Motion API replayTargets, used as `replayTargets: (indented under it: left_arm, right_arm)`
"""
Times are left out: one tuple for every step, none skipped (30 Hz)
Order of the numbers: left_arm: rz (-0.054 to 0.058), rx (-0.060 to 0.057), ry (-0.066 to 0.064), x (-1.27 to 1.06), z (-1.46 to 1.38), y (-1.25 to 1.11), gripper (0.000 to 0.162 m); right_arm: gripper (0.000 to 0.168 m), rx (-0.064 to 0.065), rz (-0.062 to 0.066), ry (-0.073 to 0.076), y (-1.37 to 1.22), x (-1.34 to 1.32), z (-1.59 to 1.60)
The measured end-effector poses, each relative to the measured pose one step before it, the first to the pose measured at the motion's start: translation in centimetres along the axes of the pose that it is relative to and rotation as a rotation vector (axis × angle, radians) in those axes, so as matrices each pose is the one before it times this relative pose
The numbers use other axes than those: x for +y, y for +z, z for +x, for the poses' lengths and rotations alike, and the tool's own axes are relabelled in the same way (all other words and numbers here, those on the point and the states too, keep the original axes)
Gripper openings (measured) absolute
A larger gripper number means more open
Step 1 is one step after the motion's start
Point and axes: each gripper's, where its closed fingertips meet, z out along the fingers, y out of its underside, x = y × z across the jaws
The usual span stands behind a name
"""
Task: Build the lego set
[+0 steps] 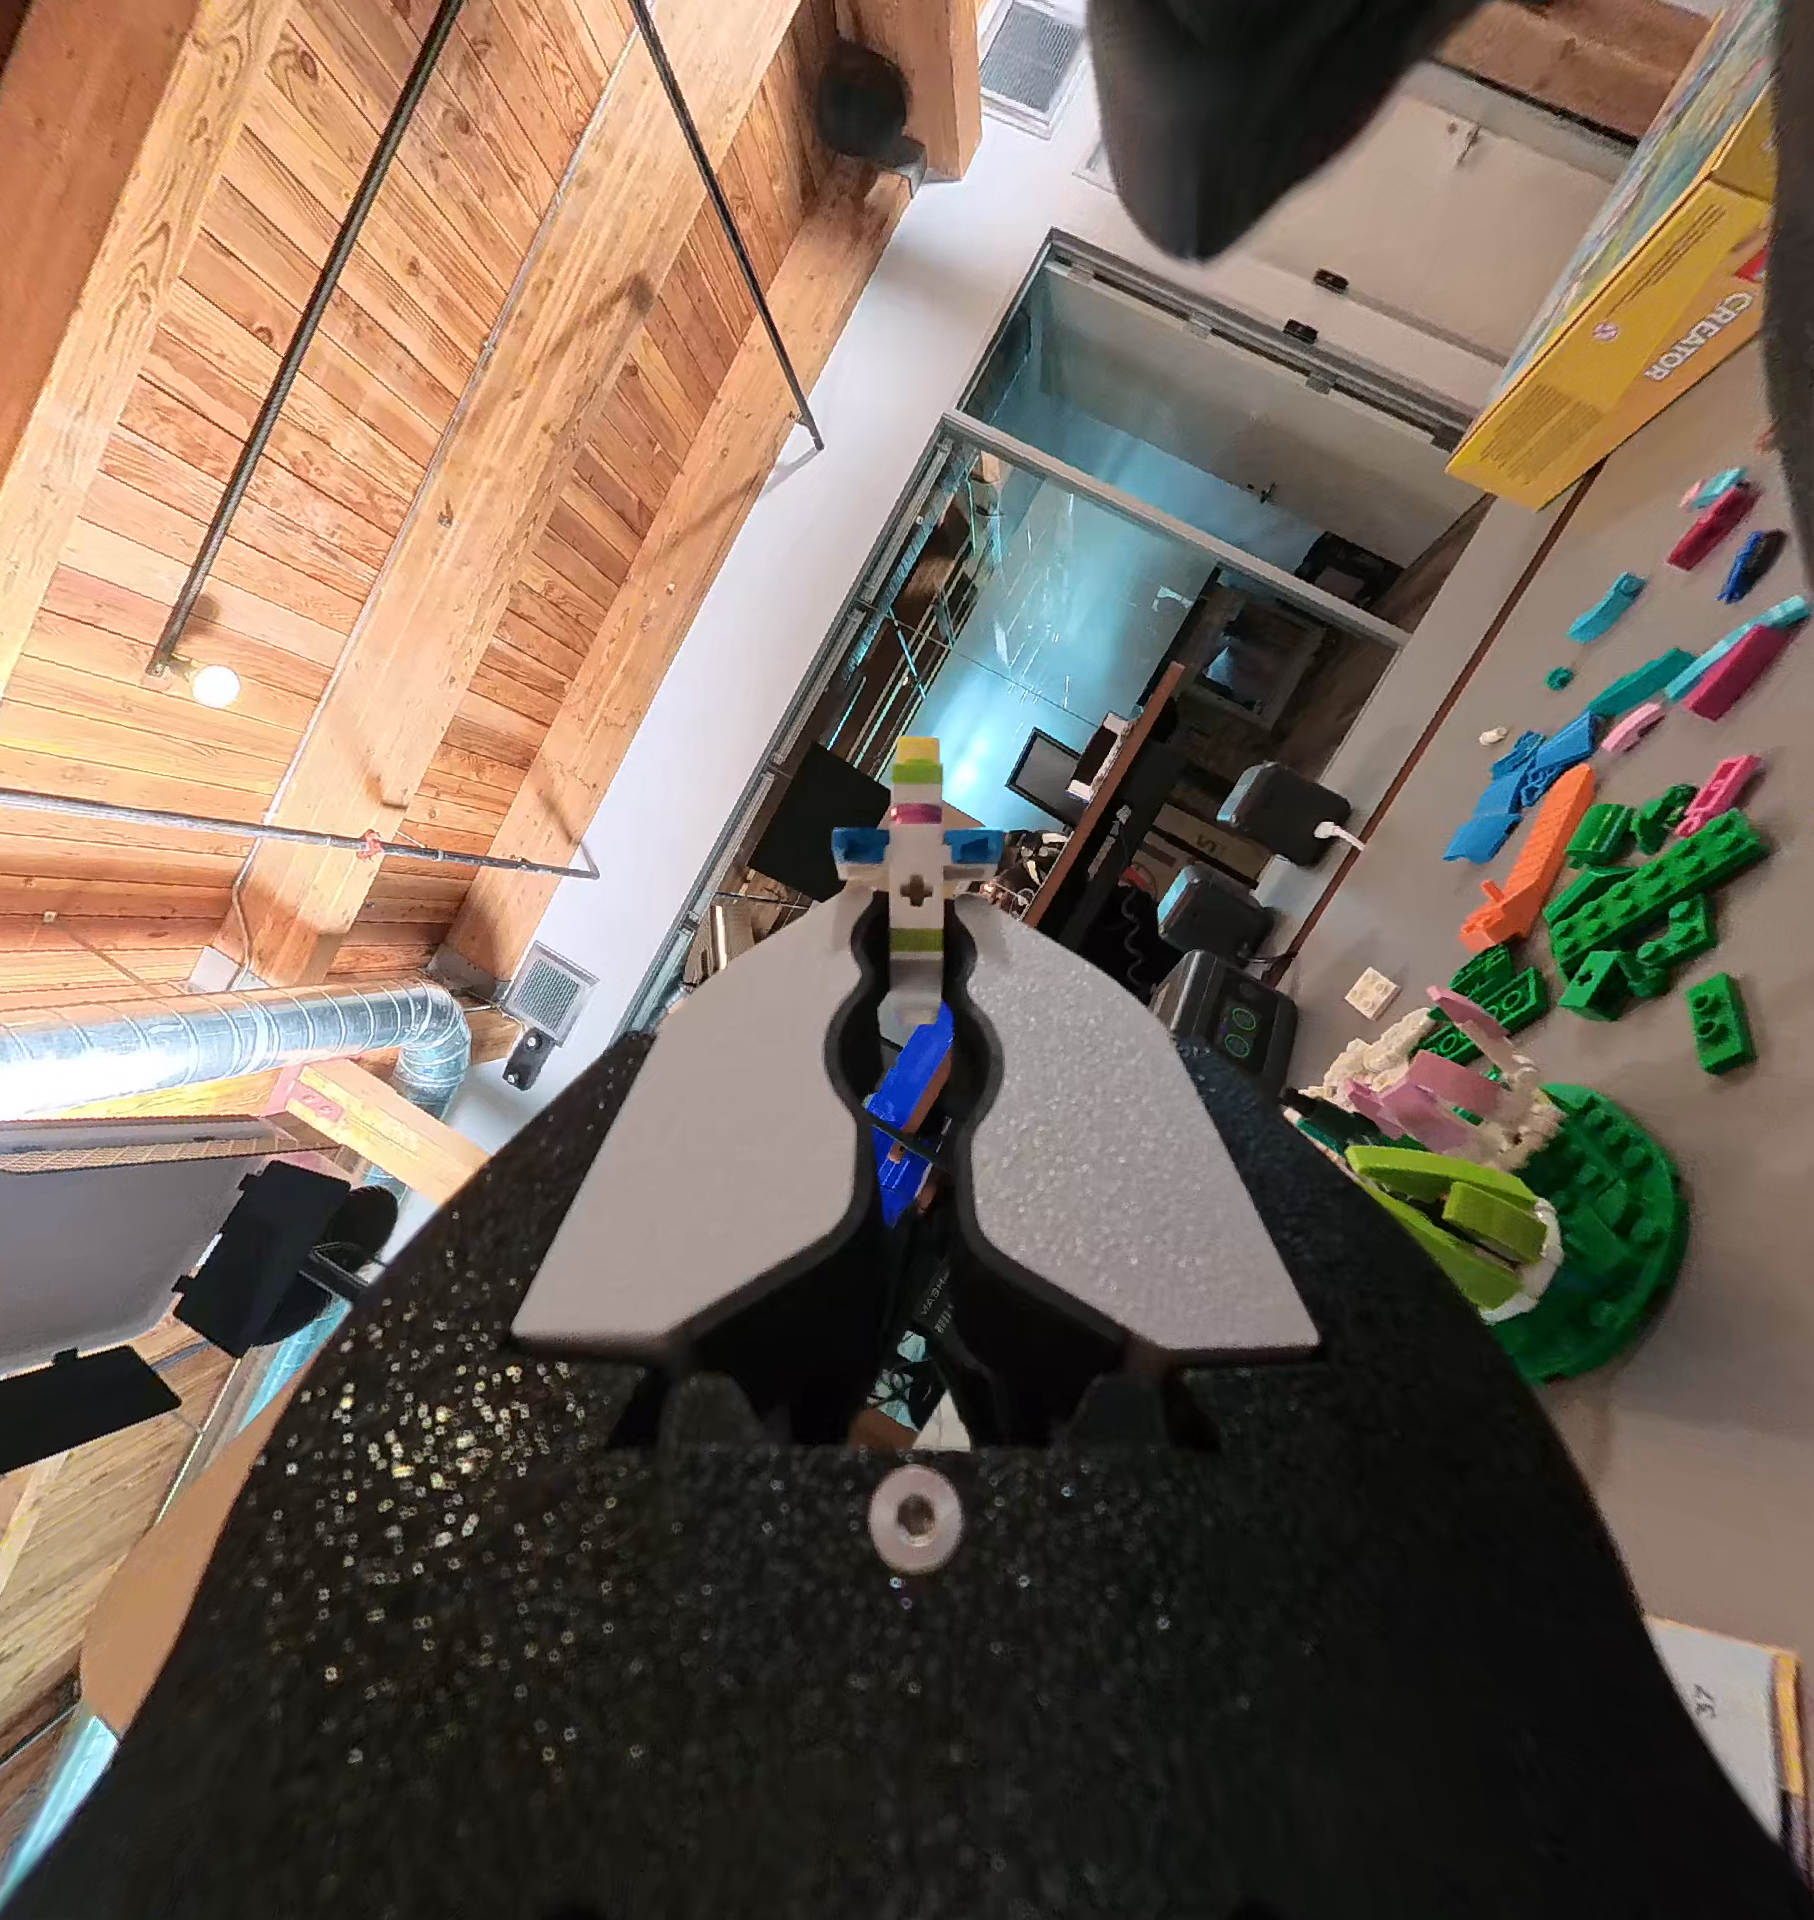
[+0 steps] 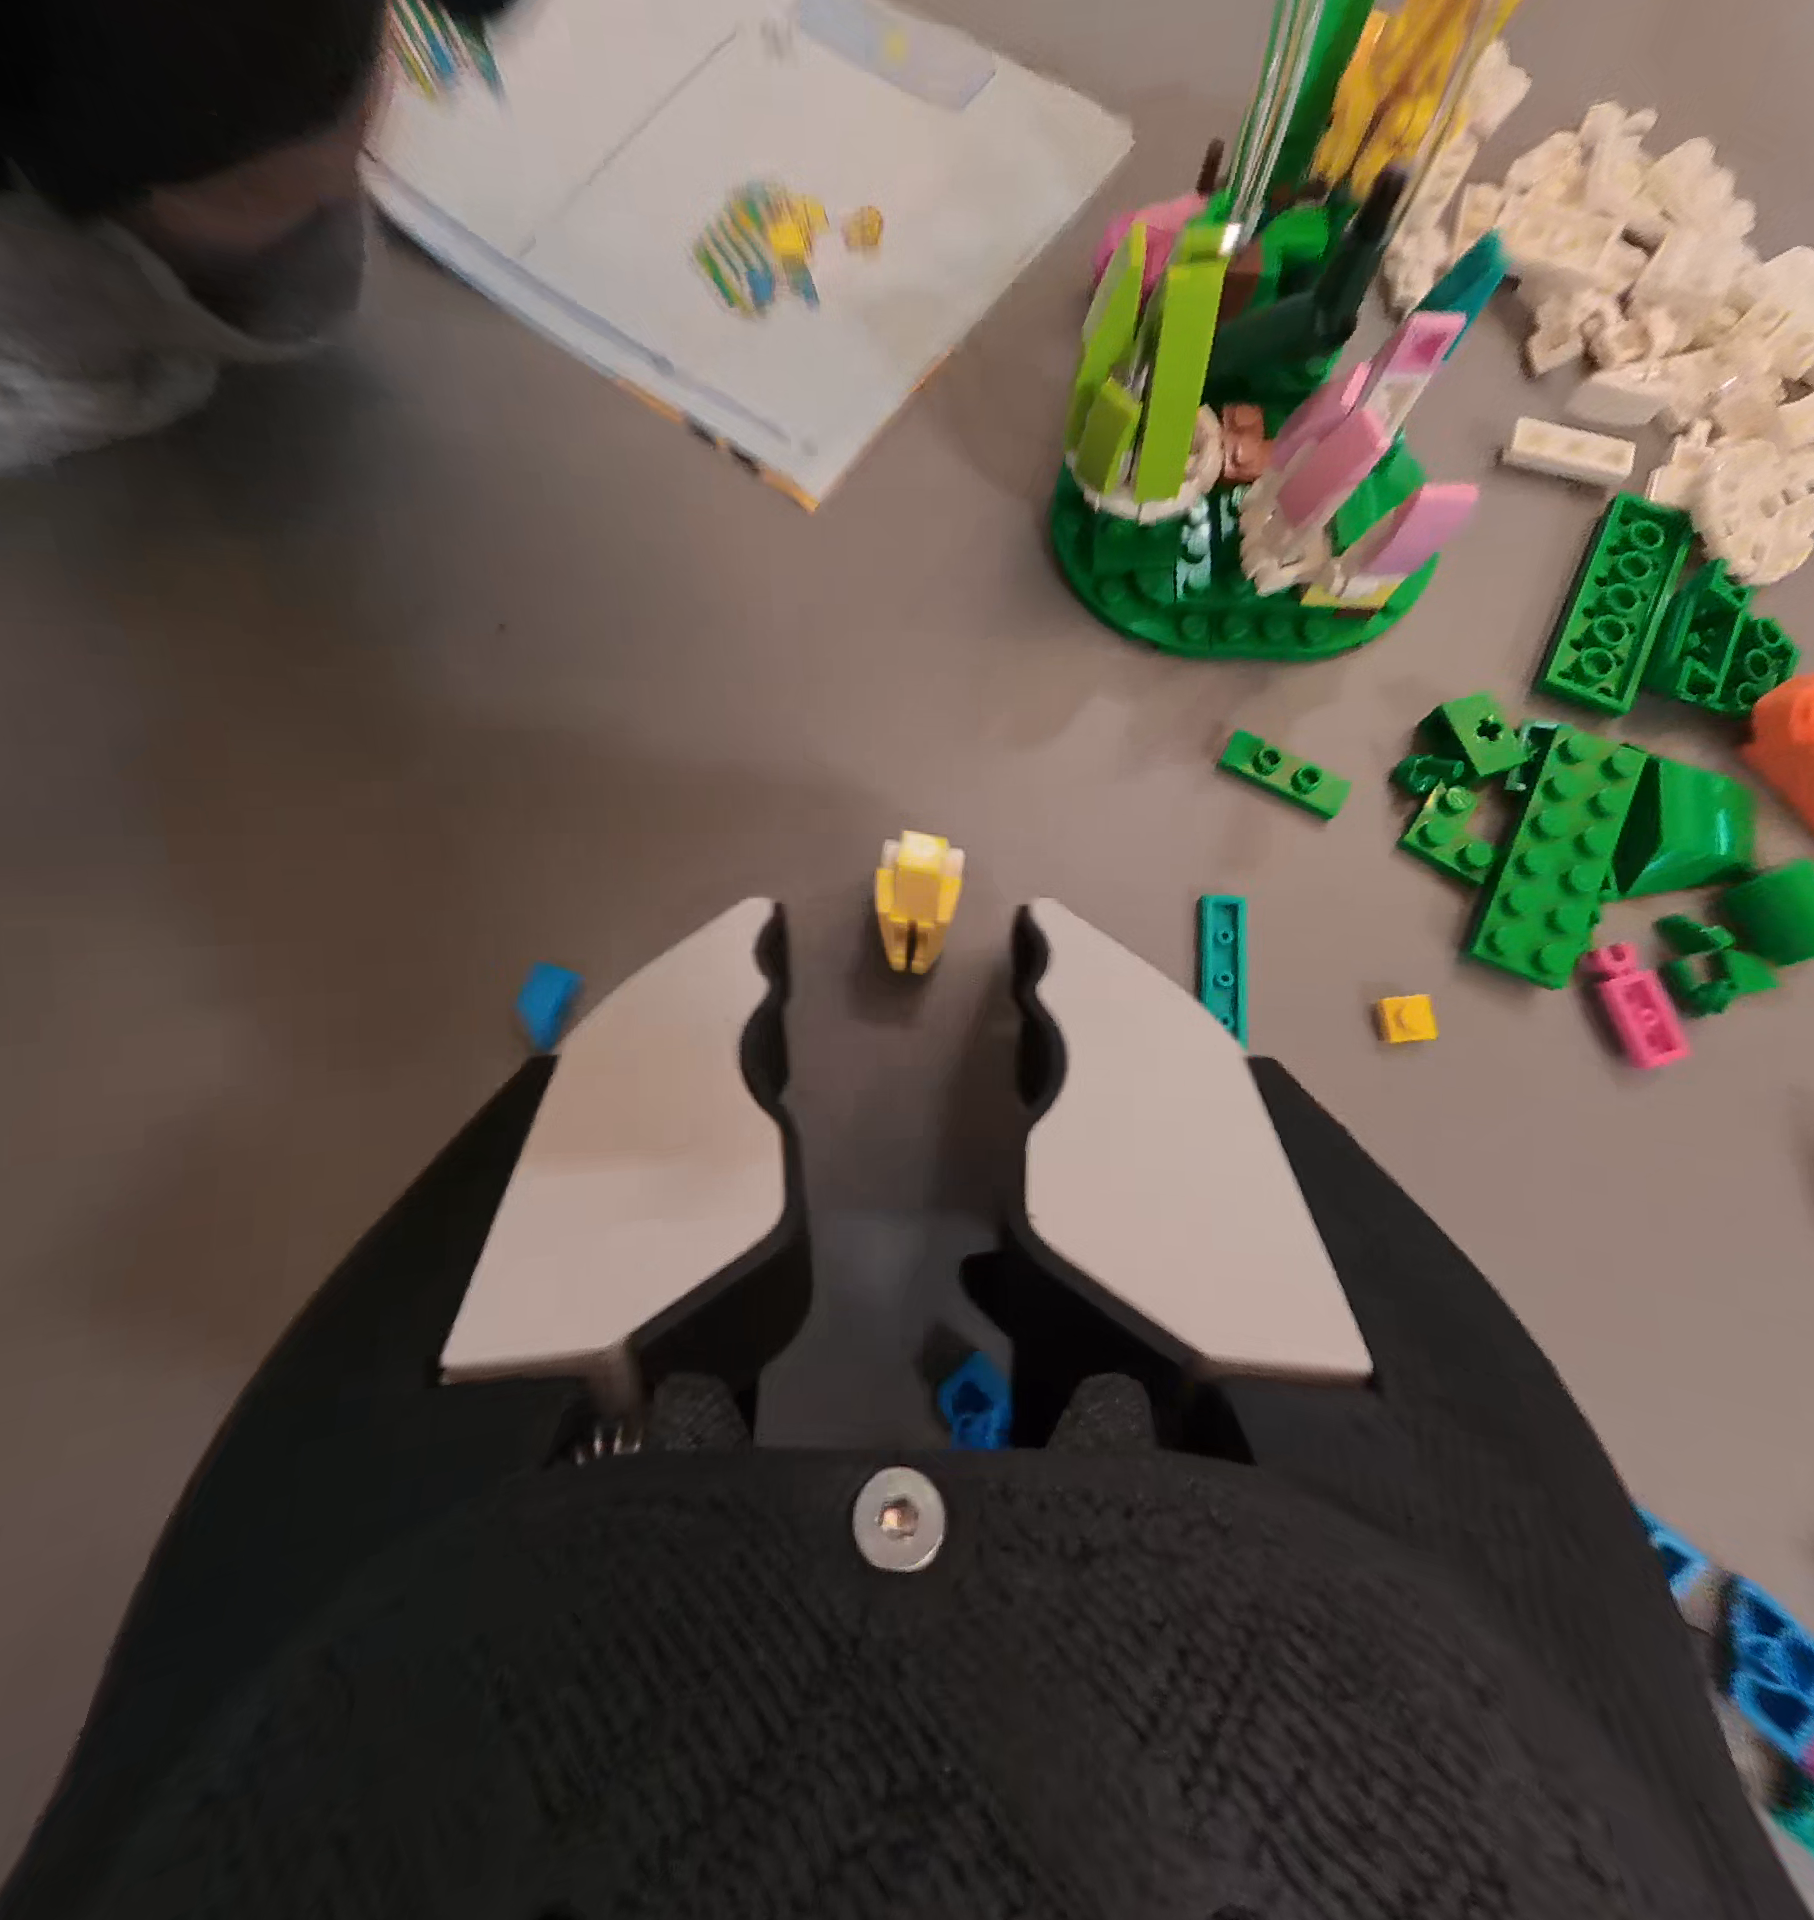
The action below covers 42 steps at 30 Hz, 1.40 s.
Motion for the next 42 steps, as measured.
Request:
replayTargets:
  left_arm:
    - [0.0015, 0.0015, 0.0050, -0.027, 0.064, -0.001, 0.008]
    - [0.0010, 0.0015, 0.0046, -0.027, 0.049, 0.003, 0.008]
    - [0.0016, 0.0015, 0.0094, -0.039, 0.066, -0.013, 0.008]
    - [0.0020, 0.0001, 0.0193, -0.069, 0.090, -0.008, 0.008]
    - [0.0021, -0.0004, 0.0258, -0.085, 0.115, -0.019, 0.008]
    - [0.0029, 0.0007, 0.0266, -0.130, 0.142, -0.015, 0.008]
    - [0.0035, 0.0023, 0.0313, -0.151, 0.194, -0.013, 0.008]
    - [-0.0004, -0.0004, 0.0367, -0.109, 0.166, 0.003, 0.008]
    - [-0.0045, 0.0054, 0.0296, -0.049, 0.211, 0.043, 0.008]
    - [-0.0175, 0.0203, 0.0179, 0.159, 0.361, 0.143, 0.008]
    - [-0.0313, 0.0206, 0.0124, 0.362, 0.342, 0.178, 0.008]
    - [-0.0149, -0.0022, 0.0167, 0.208, 0.007, 0.081, 0.008]
    - [0.0039, -0.0082, 0.0204, 0.000, -0.109, -0.032, 0.008]
    - [0.0052, -0.0057, 0.0128, -0.051, -0.103, -0.055, 0.008]
    - [0.0027, -0.0052, 0.0087, -0.068, -0.100, -0.032, 0.008]
    - [0.0032, -0.0050, 0.0140, -0.137, -0.065, -0.035, 0.008]
    - [0.0065, -0.0065, 0.0201, -0.192, -0.026, -0.052, 0.008]
    - [0.0098, -0.0043, 0.0215, -0.265, 0.033, -0.066, 0.008]
    - [0.0113, -0.0051, 0.0183, -0.313, 0.016, -0.071, 0.008]
    - [0.0112, -0.0067, 0.0154, -0.322, -0.020, -0.069, 0.008]
    - [0.0109, -0.0058, 0.0115, -0.318, -0.035, -0.064, 0.008]
    - [0.0102, -0.0095, 0.0062, -0.288, -0.094, -0.073, 0.008]
    - [0.0114, -0.0076, -0.0022, -0.270, -0.095, -0.082, 0.008]
    - [0.0100, 0.0031, -0.0138, -0.210, 0.062, -0.037, 0.008]
    - [0.0046, -0.0068, -0.0167, -0.095, -0.082, 0.024, 0.008]
    - [0.0084, -0.0103, -0.0067, -0.105, -0.083, 0.043, 0.009]
    - [0.0105, 0.0002, -0.0147, -0.106, 0.105, 0.046, 0.012]
    - [0.0100, 0.0264, -0.0383, -0.099, 0.425, 0.056, 0.017]
    - [0.0086, 0.0424, -0.0632, -0.091, 0.531, 0.093, 0.021]
    - [0.0070, 0.0448, -0.0731, -0.067, 0.459, 0.080, 0.021]
    - [0.0073, 0.0368, -0.0680, -0.035, 0.298, 0.053, 0.022]
    - [0.0054, 0.0357, -0.0574, 0.014, 0.273, 0.053, 0.027]
    - [0.0009, 0.0383, -0.0540, 0.102, 0.308, 0.075, 0.031]
    - [-0.0046, 0.0441, -0.0601, 0.188, 0.378, 0.116, 0.036]
    - [-0.0069, 0.0470, -0.0778, 0.222, 0.369, 0.142, 0.042]
    - [-0.0002, 0.0715, -0.1075, 0.089, 0.602, 0.153, 0.048]
    - [0.0193, 0.1092, -0.1545, -0.266, 0.968, 0.095, 0.059]
    - [0.0337, 0.1260, -0.1949, -0.606, 1.027, 0.023, 0.070]
    - [0.0435, 0.1541, -0.2041, -0.861, 1.315, -0.074, 0.079]
    - [0.0523, 0.1323, -0.1873, -0.967, 1.032, -0.084, 0.087]
    - [0.0503, 0.0849, -0.1375, -0.780, 0.552, -0.155, 0.088]
    - [0.0337, 0.0459, -0.0769, -0.420, 0.223, -0.179, 0.082]
  right_arm:
    - [0.042, -0.0354, 0.0867, 0.0584, -0.808, -1.382, -0.161]
    - [0.041, -0.0418, 0.1174, 0.0787, -1.024, -1.959, -0.126]
    - [0.036, -0.0439, 0.1208, 0.0928, -1.040, -2.198, -0.136]
    - [0.034, -0.0393, 0.1094, 0.0976, -0.856, -2.182, -0.221]
    - [0.034, -0.0255, 0.0887, 0.0894, -0.562, -1.917, -0.286]
    - [0.034, -0.0081, 0.0595, 0.0677, -0.218, -1.412, -0.303]
    - [0.035, 0.0037, 0.0312, 0.0394, 0.076, -0.835, -0.341]
    - [0.037, 0.0056, 0.0114, 0.0194, 0.258, -0.417, -0.412]
    - [0.038, 0.0014, -0.0004, 0.0101, 0.342, -0.168, -0.465]
    - [0.038, 0.0016, -0.0037, 0.0129, 0.354, -0.069, -0.361]
    - [0.038, -0.0014, -0.0032, 0.0240, 0.336, -0.025, -0.250]
    - [0.038, -0.0044, -0.0020, 0.0320, 0.312, -0.013, -0.123]
    - [0.038, -0.0090, -0.0007, 0.0276, 0.283, 0.007, -0.073]
    - [0.038, 0.0011, 0.0004, 0.0190, 0.275, -0.004, 0.147]
    - [0.038, 0.0153, 0.0021, 0.0070, 0.236, -0.026, 0.376]
    - [0.039, 0.0101, 0.0032, 0.0024, 0.211, -0.038, 0.310]
    - [0.039, -0.0083, 0.0014, 0.0120, 0.198, -0.030, 0.031]
    - [0.040, -0.0220, 0.0012, 0.0206, 0.166, -0.021, -0.173]
    - [0.039, -0.0147, -0.0001, 0.0171, 0.156, 0.001, -0.086]
    - [0.039, 0.0012, -0.0023, 0.0057, 0.124, 0.039, 0.129]
    - [0.036, 0.0099, -0.0027, -0.0022, 0.100, 0.045, 0.245]
    - [0.033, 0.0043, -0.0030, -0.0017, 0.079, 0.061, 0.172]
    - [0.025, -0.0072, -0.0015, 0.0021, 0.050, 0.053, 0.003]
    - [0.016, -0.0123, 0.0038, 0.0001, -0.016, -0.042, -0.109]
    - [0.013, -0.0095, 0.0063, -0.0103, -0.080, -0.093, -0.121]
    - [0.013, -0.0061, 0.0045, -0.0208, -0.146, -0.127, -0.112]
    - [0.011, -0.0031, 0.0017, -0.0253, -0.216, -0.193, -0.097]
    - [0.010, 0.0008, -0.0042, -0.0312, -0.286, -0.204, -0.030]
    - [0.007, 0.0100, -0.0102, -0.0414, -0.339, -0.183, 0.118]
    - [0.007, 0.0166, -0.0133, -0.0524, -0.387, -0.199, 0.254]
    - [0.006, 0.0155, -0.0171, -0.0501, -0.434, -0.172, 0.296]
    - [0.006, 0.0121, -0.0207, -0.0346, -0.445, -0.133, 0.277]
    - [0.006, -0.0029, -0.0170, -0.0306, -0.445, -0.156, 0.064]
    - [0.006, -0.0149, -0.0145, -0.0328, -0.421, -0.132, -0.155]
    - [0.007, -0.0103, -0.0227, -0.0302, -0.384, -0.013, -0.126]
    - [0.007, -0.0129, -0.0348, -0.0387, -0.291, 0.195, -0.200]
    - [0.007, -0.0138, -0.0407, -0.0449, -0.181, 0.344, -0.242]
    - [0.007, -0.0090, -0.0521, -0.0363, -0.031, 0.550, -0.178]
    - [0.006, -0.0159, -0.0614, -0.0336, 0.100, 0.695, -0.295]
    - [0.006, -0.0218, -0.0513, -0.0364, 0.228, 0.581, -0.424]
    - [0.006, -0.0247, -0.0397, -0.0303, 0.312, 0.427, -0.492]
    - [0.007, -0.0315, -0.0331, -0.0258, 0.317, 0.324, -0.616]
